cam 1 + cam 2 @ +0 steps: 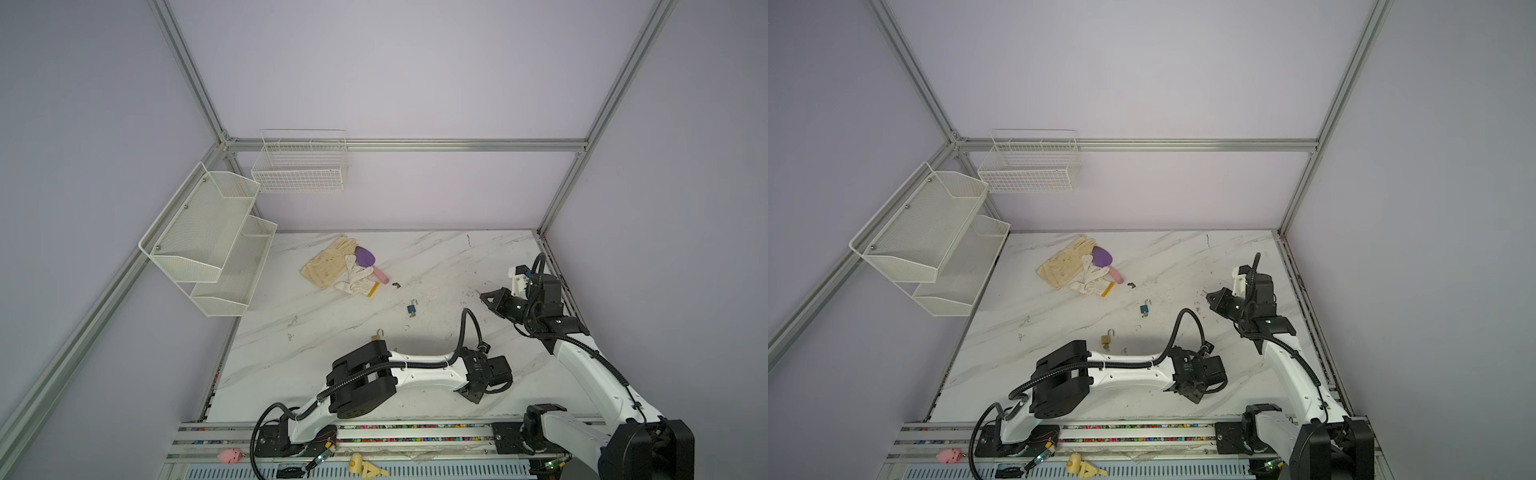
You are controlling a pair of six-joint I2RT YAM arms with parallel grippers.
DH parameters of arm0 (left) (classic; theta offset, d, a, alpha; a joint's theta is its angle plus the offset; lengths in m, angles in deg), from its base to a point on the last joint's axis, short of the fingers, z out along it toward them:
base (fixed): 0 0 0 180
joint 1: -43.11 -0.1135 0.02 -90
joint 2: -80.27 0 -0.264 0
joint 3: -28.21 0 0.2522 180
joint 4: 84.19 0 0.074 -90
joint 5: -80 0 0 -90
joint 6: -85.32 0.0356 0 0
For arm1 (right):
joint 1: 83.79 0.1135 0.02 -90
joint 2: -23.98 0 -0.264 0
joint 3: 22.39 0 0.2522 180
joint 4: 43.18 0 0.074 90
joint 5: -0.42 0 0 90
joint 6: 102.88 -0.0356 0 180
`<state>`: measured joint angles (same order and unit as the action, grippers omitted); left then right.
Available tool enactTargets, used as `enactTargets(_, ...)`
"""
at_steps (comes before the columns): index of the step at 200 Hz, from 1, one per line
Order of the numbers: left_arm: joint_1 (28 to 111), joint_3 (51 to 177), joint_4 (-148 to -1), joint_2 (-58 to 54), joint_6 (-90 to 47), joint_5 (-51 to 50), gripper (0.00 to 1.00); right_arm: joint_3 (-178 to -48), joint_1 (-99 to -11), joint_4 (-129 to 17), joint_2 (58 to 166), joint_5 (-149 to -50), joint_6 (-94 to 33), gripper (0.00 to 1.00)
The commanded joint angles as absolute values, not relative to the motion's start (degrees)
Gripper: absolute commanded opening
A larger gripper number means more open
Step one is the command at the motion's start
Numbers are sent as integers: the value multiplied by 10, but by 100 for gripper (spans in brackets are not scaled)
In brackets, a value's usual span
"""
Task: Unlock with the key
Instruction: 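Lower the left gripper over the black padlock while the right gripper holds the key, then lift the black padlock with the left gripper while the right gripper brings the key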
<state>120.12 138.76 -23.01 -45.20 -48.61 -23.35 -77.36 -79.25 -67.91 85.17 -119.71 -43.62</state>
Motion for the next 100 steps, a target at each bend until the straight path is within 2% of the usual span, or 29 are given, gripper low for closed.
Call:
enactTargets(1,1199,1416,-221,-462,-493,-235,28,-764,-795,-664,850,-1205,-427,0)
enactTargets(50,1175,1409,-230,-404,-527,-243,18,-773,-795,-672,847,-1192,-424,0)
enactTargets(100,1123,1311,-274,-231,-642,-287,12,-799,-778,-685,838,-1159,-413,0)
